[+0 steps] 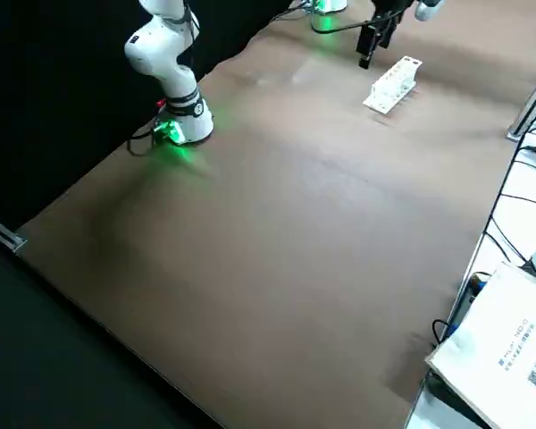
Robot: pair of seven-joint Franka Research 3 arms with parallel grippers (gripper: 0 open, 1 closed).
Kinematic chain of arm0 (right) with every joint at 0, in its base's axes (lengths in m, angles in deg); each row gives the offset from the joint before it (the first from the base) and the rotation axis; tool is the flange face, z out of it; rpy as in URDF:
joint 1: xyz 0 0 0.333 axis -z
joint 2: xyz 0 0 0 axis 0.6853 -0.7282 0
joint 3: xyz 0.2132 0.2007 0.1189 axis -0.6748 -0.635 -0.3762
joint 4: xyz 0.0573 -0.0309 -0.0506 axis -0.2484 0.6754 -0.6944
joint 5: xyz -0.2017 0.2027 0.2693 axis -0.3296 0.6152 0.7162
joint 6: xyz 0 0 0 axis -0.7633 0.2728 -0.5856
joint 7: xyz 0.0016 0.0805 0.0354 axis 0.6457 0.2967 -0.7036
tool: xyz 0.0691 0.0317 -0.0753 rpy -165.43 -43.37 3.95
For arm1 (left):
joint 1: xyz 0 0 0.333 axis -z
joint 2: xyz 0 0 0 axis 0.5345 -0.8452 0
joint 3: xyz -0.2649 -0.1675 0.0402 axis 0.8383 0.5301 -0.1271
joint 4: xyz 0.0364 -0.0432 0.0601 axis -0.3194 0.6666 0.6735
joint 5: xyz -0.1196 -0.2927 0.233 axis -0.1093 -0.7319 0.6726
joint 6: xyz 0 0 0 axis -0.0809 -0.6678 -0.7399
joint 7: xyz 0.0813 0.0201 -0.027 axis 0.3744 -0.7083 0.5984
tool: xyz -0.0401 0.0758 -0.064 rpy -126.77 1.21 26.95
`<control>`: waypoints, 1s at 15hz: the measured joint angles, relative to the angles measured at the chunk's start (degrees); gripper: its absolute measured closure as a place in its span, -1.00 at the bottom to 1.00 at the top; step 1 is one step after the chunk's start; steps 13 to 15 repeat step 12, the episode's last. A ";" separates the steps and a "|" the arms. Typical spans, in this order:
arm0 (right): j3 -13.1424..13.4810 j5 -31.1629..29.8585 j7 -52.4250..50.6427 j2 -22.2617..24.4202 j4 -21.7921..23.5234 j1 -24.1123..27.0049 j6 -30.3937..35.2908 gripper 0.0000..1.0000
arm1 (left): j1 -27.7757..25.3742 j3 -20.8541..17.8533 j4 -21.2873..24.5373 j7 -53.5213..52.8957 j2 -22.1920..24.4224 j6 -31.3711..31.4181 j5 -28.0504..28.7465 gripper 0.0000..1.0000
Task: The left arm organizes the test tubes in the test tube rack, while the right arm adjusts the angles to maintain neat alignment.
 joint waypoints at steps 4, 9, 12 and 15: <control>-0.11 -0.49 -2.20 4.65 3.50 0.79 -0.21 -1.00 | 0.05 0.03 0.00 0.00 0.00 0.00 0.00 -1.00; -0.33 -1.22 -7.84 13.29 16.74 0.74 -9.03 -1.00 | 0.06 0.05 0.00 -0.03 0.00 0.00 0.00 -1.00; -0.37 -1.40 -9.04 16.62 21.01 0.74 -9.41 -1.00 | 0.06 0.13 0.00 -0.03 0.00 0.00 0.00 -1.00; -0.37 -1.40 -9.04 16.62 21.01 0.74 -9.41 -1.00 | 0.06 0.13 0.00 -0.03 0.00 0.00 0.00 -1.00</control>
